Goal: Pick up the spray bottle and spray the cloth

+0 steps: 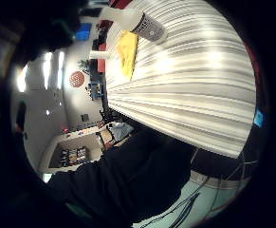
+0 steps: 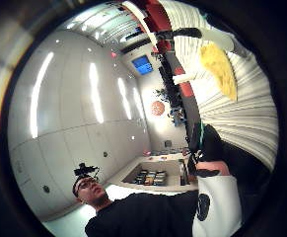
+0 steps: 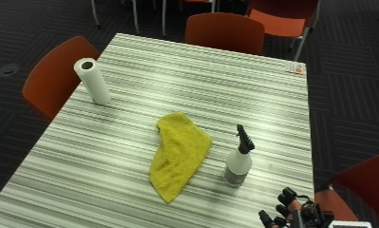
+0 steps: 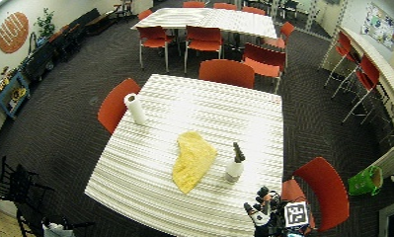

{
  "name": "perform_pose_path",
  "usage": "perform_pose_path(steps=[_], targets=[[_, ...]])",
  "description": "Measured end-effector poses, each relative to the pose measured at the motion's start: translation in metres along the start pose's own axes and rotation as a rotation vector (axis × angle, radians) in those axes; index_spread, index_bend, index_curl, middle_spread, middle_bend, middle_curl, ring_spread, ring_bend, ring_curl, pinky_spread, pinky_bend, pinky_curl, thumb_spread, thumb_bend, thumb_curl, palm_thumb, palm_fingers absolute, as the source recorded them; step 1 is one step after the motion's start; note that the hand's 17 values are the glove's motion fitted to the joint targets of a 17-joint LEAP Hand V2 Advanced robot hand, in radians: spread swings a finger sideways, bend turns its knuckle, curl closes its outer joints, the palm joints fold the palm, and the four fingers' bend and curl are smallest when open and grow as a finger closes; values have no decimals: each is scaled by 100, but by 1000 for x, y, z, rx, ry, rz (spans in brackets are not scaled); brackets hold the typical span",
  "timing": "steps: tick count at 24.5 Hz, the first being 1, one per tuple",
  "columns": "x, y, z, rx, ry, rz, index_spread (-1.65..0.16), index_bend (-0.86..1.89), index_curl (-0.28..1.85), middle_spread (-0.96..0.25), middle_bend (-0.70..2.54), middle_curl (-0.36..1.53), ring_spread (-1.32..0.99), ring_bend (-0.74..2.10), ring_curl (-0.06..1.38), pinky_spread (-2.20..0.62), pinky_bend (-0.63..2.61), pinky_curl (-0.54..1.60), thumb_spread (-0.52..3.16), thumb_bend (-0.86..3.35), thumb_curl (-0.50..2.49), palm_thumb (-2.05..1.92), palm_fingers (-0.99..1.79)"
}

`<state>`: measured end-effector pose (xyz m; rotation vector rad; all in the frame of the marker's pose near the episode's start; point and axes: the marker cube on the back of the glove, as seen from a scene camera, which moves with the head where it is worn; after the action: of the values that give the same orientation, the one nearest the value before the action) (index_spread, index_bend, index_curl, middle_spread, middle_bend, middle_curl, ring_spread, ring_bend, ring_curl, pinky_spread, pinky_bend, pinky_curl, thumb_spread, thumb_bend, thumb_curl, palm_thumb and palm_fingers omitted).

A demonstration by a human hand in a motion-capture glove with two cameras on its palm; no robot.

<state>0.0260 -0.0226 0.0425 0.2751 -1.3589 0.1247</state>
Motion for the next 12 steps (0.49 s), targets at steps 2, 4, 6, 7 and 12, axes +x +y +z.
perform_pose_path(steps=[2,4,6,7,12], targets=[[3,-1,-1,4,22,10,-34,13,25,3,18,27,9,43,31,14,61,37,101,15,46,85,34],[5,-2,-1,8,32,17,-34,13,25,3,18,28,9,43,31,14,61,38,101,14,47,86,33],[8,-4,-2,14,40,24,-34,13,25,3,18,28,9,43,31,14,61,38,101,13,48,87,33],[9,-5,-3,18,46,26,-34,13,25,3,18,29,9,43,31,14,61,38,101,12,48,87,33],[23,-19,-13,36,88,27,-34,13,25,3,18,30,9,43,32,14,61,38,102,10,49,89,33]])
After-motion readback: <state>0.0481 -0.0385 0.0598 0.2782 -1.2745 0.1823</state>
